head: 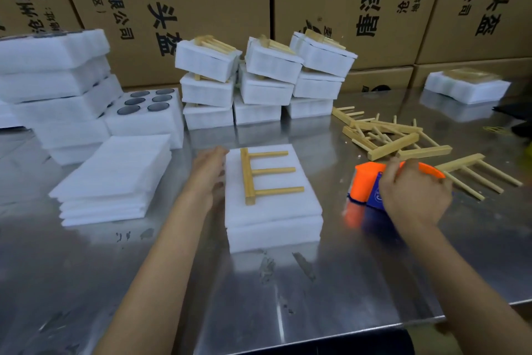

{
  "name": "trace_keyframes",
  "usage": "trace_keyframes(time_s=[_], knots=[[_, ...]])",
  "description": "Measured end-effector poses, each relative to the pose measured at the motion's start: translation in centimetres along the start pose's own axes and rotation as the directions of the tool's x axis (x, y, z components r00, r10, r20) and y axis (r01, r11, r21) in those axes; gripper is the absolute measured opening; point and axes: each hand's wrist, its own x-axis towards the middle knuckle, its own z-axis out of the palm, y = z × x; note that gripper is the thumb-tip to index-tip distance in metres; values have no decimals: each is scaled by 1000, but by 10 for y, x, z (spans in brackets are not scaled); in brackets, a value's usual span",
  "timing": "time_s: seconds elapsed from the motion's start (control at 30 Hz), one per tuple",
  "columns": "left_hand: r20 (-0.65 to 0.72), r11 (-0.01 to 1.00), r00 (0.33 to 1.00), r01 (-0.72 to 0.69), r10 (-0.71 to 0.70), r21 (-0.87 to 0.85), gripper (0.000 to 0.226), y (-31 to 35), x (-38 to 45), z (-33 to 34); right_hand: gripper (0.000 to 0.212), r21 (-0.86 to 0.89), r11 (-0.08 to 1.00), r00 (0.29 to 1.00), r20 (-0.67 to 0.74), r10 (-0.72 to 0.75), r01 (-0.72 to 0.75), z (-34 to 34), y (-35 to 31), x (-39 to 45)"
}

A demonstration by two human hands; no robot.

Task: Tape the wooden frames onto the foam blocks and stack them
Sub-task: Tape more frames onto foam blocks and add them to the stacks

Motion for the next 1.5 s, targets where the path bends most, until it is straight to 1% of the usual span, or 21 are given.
trace_keyframes(time_s=[0.07, 0.13, 0.2, 0.27, 0.33, 0.37, 0.4, 0.43, 0.47, 0.53, 0.67, 0.8, 0.9, 1.0, 1.07, 1.1, 1.17, 1.23, 1.3, 1.37, 1.5], knots=[[-97, 992, 990, -94, 103, 88, 9, 12, -2, 5, 47, -16, 997, 997, -17, -70, 69, 2, 4, -1], [-161, 960, 956, -214, 244, 182, 8, 20, -11, 13, 47, 25, 993, 992, -40, -115, 117, -1, 3, 4], [-130, 909, 913, -354, 387, 219, 14, 27, -25, 24, 53, 85, 988, 989, -81, -124, 131, -5, -1, 12], [6, 881, 900, -429, 437, 201, 17, 37, -38, 38, 54, 172, 975, 986, -118, -120, 139, -11, -13, 17], [250, 898, 901, -403, 355, 176, 24, 44, -52, 55, 51, 220, 959, 977, -157, -148, 180, -19, -27, 17], [376, 908, 880, -376, 289, 183, 32, 46, -59, 62, 51, 242, 948, 970, -174, -167, 206, -24, -35, 18], [468, 915, 853, -354, 231, 193, 39, 47, -64, 68, 50, 267, 936, 965, -188, -184, 230, -27, -40, 18], [512, 920, 835, -339, 199, 196, 42, 47, -68, 72, 50, 292, 922, 959, -204, -198, 253, -31, -45, 18], [524, 923, 831, -333, 190, 194, 39, 47, -71, 74, 49, 311, 909, 951, -224, -213, 277, -35, -50, 18], [507, 932, 839, -323, 199, 168, 27, 49, -74, 70, 46, 332, 886, 934, -260, -244, 324, -44, -57, 17], [463, 937, 850, -334, 252, 104, 13, 48, -74, 59, 47, 348, 864, 926, -238, -293, 363, -55, -63, 15], [378, 934, 875, -352, 303, 67, 11, 45, -74, 55, 48, 367, 842, 916, -226, -331, 395, -57, -70, 12], [266, 941, 909, -338, 322, 17, 12, 46, -74, 50, 47, 388, 816, 904, -184, -387, 428, -56, -82, 15], [197, 954, 934, -300, 298, -20, 12, 49, -68, 37, 43, 395, 771, 862, -144, -485, 500, -55, -101, 21], [157, 962, 950, -266, 272, -54, 10, 52, -61, 21, 40, 347, 749, 818, -116, -563, 565, -50, -109, 27], [105, 964, 960, -253, 261, -85, 11, 53, -55, 8, 40, 309, 746, 799, -85, -595, 589, -46, -111, 31], [-34, 964, 977, -214, 211, -160, 12, 54, -37, -29, 41, 224, 788, 806, 14, -591, 574, -37, -108, 46], [-159, 964, 978, -165, 133, -211, 12, 49, -22, -74, 43, 116, 824, 816, 118, -565, 554, -30, -99, 65], [-220, 974, 972, -122, 79, -188, 7, 39, -12, -107, 43, 23, 818, 797, 211, -566, 575, -25, -90, 81], [-239, 991, 968, -99, 74, -93, 5, 28, -9, -117, 43, -9, 808, 775, 290, -562, 589, -20, -84, 91], [-267, 991, 956, -106, 124, 82, 19, 15, -9, -113, 44, -15, 788, 727, 398, -560, 616, -5, -88, 93]])
